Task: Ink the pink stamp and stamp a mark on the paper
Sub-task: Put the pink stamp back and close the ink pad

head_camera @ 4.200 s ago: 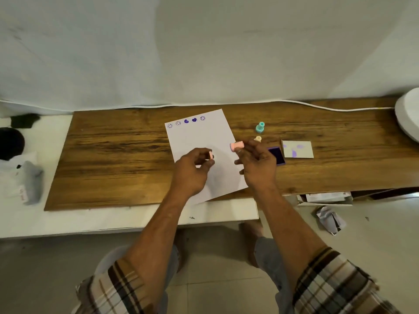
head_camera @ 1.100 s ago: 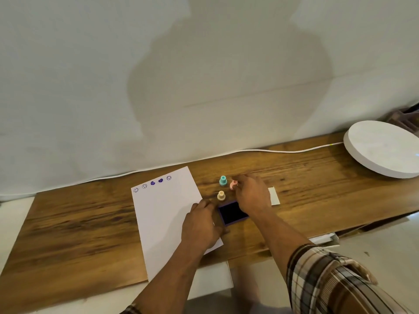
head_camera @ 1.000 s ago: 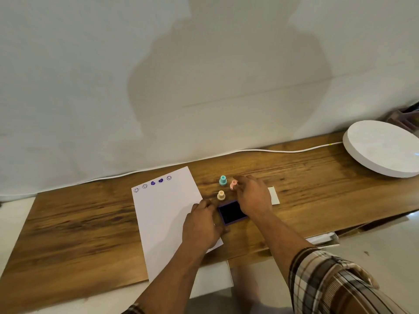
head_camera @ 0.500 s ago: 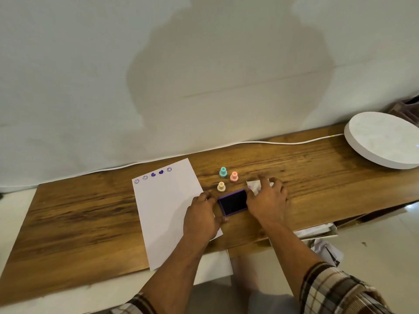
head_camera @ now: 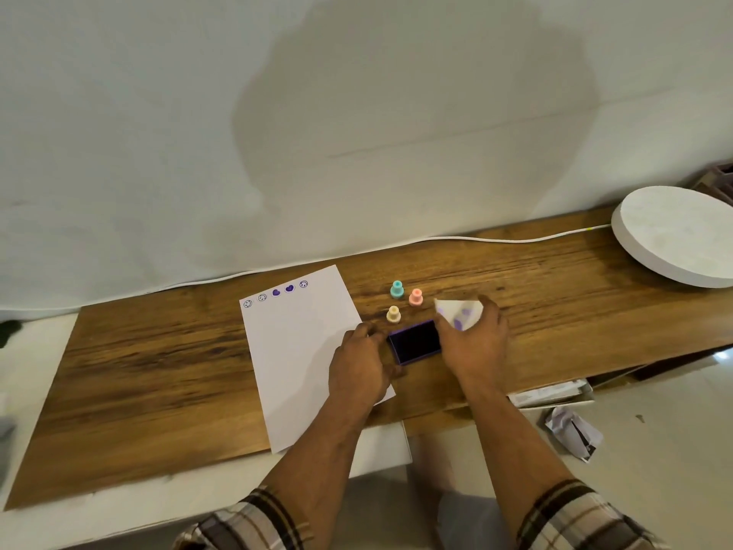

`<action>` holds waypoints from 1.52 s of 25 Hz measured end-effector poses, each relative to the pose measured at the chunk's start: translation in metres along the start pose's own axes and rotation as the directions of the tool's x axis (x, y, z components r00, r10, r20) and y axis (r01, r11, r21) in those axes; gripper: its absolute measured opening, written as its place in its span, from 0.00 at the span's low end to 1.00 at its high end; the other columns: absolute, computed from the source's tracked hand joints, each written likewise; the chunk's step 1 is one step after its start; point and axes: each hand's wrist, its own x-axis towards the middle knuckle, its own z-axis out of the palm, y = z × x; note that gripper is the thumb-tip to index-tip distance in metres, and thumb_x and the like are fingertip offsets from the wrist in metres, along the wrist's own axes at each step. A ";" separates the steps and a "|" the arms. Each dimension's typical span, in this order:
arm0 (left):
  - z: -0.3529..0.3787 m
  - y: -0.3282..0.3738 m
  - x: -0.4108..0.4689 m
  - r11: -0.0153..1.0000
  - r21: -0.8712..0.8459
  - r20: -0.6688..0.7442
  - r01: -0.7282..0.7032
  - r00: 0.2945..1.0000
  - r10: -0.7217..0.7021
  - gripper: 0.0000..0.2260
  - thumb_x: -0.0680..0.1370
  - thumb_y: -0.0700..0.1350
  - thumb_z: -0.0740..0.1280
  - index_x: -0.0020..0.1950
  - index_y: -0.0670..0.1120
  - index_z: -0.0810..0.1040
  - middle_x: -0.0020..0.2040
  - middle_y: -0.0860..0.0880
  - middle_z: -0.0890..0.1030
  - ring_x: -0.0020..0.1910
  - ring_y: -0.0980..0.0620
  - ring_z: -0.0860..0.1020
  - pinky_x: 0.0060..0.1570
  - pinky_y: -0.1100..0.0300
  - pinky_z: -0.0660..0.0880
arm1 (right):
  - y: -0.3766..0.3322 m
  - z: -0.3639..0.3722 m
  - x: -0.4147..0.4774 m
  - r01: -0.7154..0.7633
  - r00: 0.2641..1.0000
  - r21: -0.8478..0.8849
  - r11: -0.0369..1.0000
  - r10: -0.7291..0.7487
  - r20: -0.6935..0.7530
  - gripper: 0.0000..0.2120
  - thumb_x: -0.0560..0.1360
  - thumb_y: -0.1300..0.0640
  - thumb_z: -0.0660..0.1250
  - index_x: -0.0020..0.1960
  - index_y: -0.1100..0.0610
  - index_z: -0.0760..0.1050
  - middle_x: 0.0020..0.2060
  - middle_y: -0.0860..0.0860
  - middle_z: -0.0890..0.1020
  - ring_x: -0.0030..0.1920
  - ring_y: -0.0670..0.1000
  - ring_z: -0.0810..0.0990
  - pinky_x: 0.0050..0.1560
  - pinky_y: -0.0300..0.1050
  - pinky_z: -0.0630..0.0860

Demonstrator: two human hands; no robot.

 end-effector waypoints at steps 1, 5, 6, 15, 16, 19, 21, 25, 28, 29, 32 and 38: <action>0.001 0.000 0.000 1.000 -0.006 -0.012 0.007 1.000 -0.007 0.29 0.74 0.56 0.74 0.74 0.58 0.71 0.74 0.52 0.72 0.70 0.46 0.72 0.66 0.51 0.73 | -0.003 0.004 -0.009 0.014 1.000 0.026 1.000 -0.014 0.015 0.44 0.71 0.38 0.78 0.79 0.50 0.61 0.74 0.55 0.72 0.72 0.60 0.72 0.66 0.61 0.78; 0.001 0.002 -0.001 0.994 -0.087 -0.033 0.063 0.997 -0.066 0.27 0.76 0.51 0.72 0.74 0.59 0.71 0.73 0.51 0.74 0.69 0.45 0.73 0.67 0.50 0.73 | -0.007 0.022 -0.036 0.170 0.985 -0.198 0.965 -0.159 0.068 0.45 0.70 0.37 0.78 0.77 0.51 0.59 0.72 0.56 0.73 0.70 0.59 0.73 0.65 0.59 0.77; 0.002 0.003 -0.001 0.996 -0.073 -0.032 0.060 0.998 -0.062 0.27 0.76 0.51 0.72 0.74 0.59 0.71 0.74 0.51 0.73 0.70 0.45 0.72 0.68 0.50 0.72 | -0.004 0.024 -0.038 0.188 0.981 -0.227 0.955 -0.172 0.091 0.45 0.70 0.37 0.77 0.77 0.52 0.59 0.72 0.56 0.73 0.70 0.59 0.73 0.66 0.58 0.75; 0.006 0.002 0.001 0.992 -0.082 -0.036 0.101 0.994 -0.104 0.26 0.76 0.52 0.72 0.74 0.55 0.72 0.75 0.51 0.72 0.72 0.45 0.71 0.69 0.50 0.71 | 0.004 0.040 -0.042 0.263 0.962 -0.373 0.890 -0.210 0.176 0.46 0.71 0.29 0.71 0.78 0.51 0.57 0.75 0.55 0.71 0.73 0.59 0.71 0.71 0.59 0.72; 0.006 0.002 0.001 0.989 -0.099 -0.040 0.111 0.993 -0.115 0.26 0.76 0.52 0.72 0.74 0.54 0.72 0.75 0.50 0.73 0.71 0.45 0.72 0.69 0.50 0.71 | 0.004 0.040 -0.042 0.272 0.960 -0.378 0.885 -0.220 0.174 0.46 0.71 0.29 0.70 0.79 0.51 0.57 0.75 0.55 0.71 0.73 0.59 0.71 0.70 0.59 0.72; 0.006 0.004 0.003 0.976 -0.162 -0.049 0.147 0.986 -0.156 0.25 0.77 0.52 0.71 0.74 0.53 0.73 0.73 0.49 0.75 0.69 0.44 0.74 0.68 0.49 0.71 | 0.005 0.040 -0.043 0.291 0.954 -0.373 0.881 -0.237 0.183 0.45 0.72 0.28 0.67 0.79 0.50 0.55 0.76 0.54 0.71 0.73 0.59 0.70 0.71 0.60 0.71; 0.006 0.004 0.003 0.976 -0.164 -0.051 0.143 0.987 -0.153 0.25 0.77 0.53 0.71 0.73 0.53 0.73 0.73 0.49 0.75 0.68 0.45 0.75 0.68 0.50 0.71 | 0.006 0.040 -0.043 0.307 0.949 -0.387 0.870 -0.246 0.198 0.44 0.73 0.28 0.66 0.80 0.47 0.55 0.76 0.54 0.71 0.73 0.59 0.70 0.71 0.59 0.69; 0.005 0.002 0.002 0.992 -0.098 -0.037 0.082 0.996 -0.085 0.26 0.77 0.57 0.69 0.74 0.55 0.71 0.74 0.51 0.74 0.69 0.46 0.74 0.70 0.51 0.69 | 0.005 0.039 -0.043 0.310 0.948 -0.400 0.862 -0.247 0.203 0.42 0.73 0.28 0.66 0.80 0.46 0.58 0.75 0.53 0.73 0.71 0.60 0.72 0.69 0.58 0.70; 0.003 0.002 0.002 0.993 -0.092 -0.022 0.073 0.997 -0.076 0.28 0.76 0.57 0.70 0.75 0.55 0.69 0.74 0.51 0.73 0.70 0.46 0.73 0.70 0.51 0.69 | 0.004 0.040 -0.044 0.284 0.956 -0.415 0.864 -0.224 0.188 0.43 0.73 0.28 0.66 0.81 0.47 0.58 0.74 0.53 0.74 0.71 0.59 0.71 0.69 0.58 0.70; 0.003 0.002 0.001 0.993 -0.091 -0.016 0.070 0.997 -0.072 0.29 0.76 0.58 0.70 0.75 0.55 0.69 0.75 0.51 0.73 0.70 0.46 0.73 0.70 0.51 0.69 | 0.004 0.040 -0.044 0.279 0.958 -0.419 0.864 -0.219 0.186 0.44 0.73 0.28 0.65 0.80 0.48 0.58 0.74 0.53 0.74 0.71 0.59 0.71 0.69 0.58 0.69; 0.004 0.001 0.000 0.994 -0.098 -0.028 0.053 0.998 -0.056 0.29 0.75 0.58 0.71 0.75 0.55 0.70 0.74 0.51 0.74 0.69 0.46 0.73 0.68 0.52 0.71 | 0.005 0.043 -0.044 0.269 0.962 -0.435 0.859 -0.214 0.172 0.44 0.72 0.26 0.64 0.80 0.48 0.58 0.74 0.53 0.72 0.71 0.59 0.69 0.68 0.60 0.69; 0.001 0.000 -0.001 0.999 0.012 0.032 -0.036 0.999 0.036 0.32 0.74 0.57 0.71 0.77 0.54 0.66 0.76 0.50 0.70 0.72 0.46 0.70 0.70 0.50 0.69 | 0.006 0.041 -0.047 0.258 0.962 -0.414 0.873 -0.190 0.198 0.45 0.73 0.27 0.64 0.81 0.44 0.51 0.79 0.55 0.64 0.77 0.61 0.62 0.73 0.64 0.65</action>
